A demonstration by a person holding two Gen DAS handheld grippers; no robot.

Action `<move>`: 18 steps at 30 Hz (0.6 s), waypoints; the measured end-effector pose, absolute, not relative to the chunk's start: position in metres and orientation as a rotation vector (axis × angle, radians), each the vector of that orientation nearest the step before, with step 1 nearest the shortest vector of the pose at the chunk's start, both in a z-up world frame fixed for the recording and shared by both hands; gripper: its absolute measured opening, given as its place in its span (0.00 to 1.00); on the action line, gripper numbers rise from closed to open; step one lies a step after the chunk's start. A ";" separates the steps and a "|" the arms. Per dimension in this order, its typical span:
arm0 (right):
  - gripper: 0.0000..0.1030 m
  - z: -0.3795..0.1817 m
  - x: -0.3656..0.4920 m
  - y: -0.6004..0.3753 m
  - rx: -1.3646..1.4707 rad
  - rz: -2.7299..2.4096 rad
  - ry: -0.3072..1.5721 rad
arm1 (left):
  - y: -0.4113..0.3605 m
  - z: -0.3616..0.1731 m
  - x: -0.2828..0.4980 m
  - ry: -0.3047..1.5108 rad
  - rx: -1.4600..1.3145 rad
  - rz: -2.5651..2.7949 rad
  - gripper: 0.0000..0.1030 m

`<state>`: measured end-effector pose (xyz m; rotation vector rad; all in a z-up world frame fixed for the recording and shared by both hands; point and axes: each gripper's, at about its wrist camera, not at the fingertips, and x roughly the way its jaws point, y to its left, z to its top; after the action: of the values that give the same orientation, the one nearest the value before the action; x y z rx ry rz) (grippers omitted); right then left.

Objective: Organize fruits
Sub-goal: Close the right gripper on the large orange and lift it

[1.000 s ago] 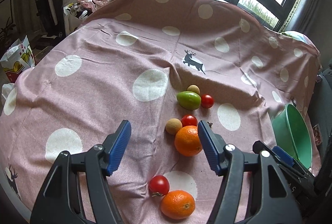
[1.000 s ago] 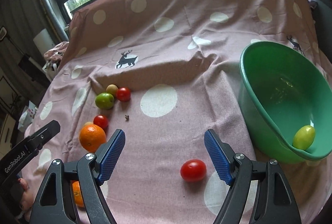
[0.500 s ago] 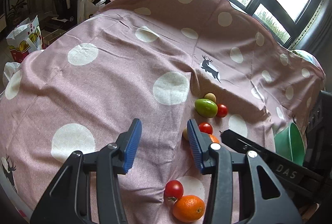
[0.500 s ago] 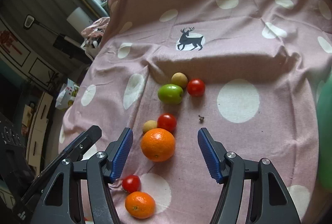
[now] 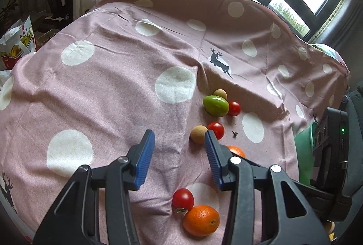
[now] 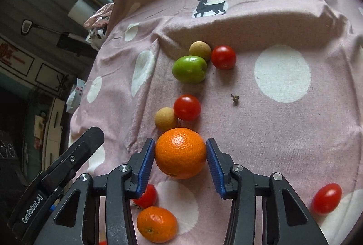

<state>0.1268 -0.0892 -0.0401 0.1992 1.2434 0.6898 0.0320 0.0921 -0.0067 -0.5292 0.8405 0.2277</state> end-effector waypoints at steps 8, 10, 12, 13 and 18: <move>0.46 -0.044 0.140 -0.147 0.239 0.550 1.326 | 0.048 -0.015 0.047 0.912 -0.448 0.122 0.43; 0.46 -0.046 0.146 -0.157 0.303 0.545 1.329 | 0.036 -0.017 0.051 0.922 -0.434 0.089 0.43; 0.46 -0.047 0.149 -0.163 0.335 0.531 1.322 | 0.026 -0.019 0.054 0.930 -0.421 0.051 0.43; 0.46 -0.047 0.150 -0.162 0.331 0.536 1.313 | 0.020 -0.021 0.056 0.934 -0.414 0.036 0.43; 0.46 -0.049 0.153 -0.157 0.335 0.553 1.302 | 0.000 -0.029 0.065 0.971 -0.411 -0.058 0.43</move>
<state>0.1527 -0.1567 -0.0487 0.3345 1.3019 0.5527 0.0646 -0.0005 -0.0295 -0.4110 0.9711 -0.0578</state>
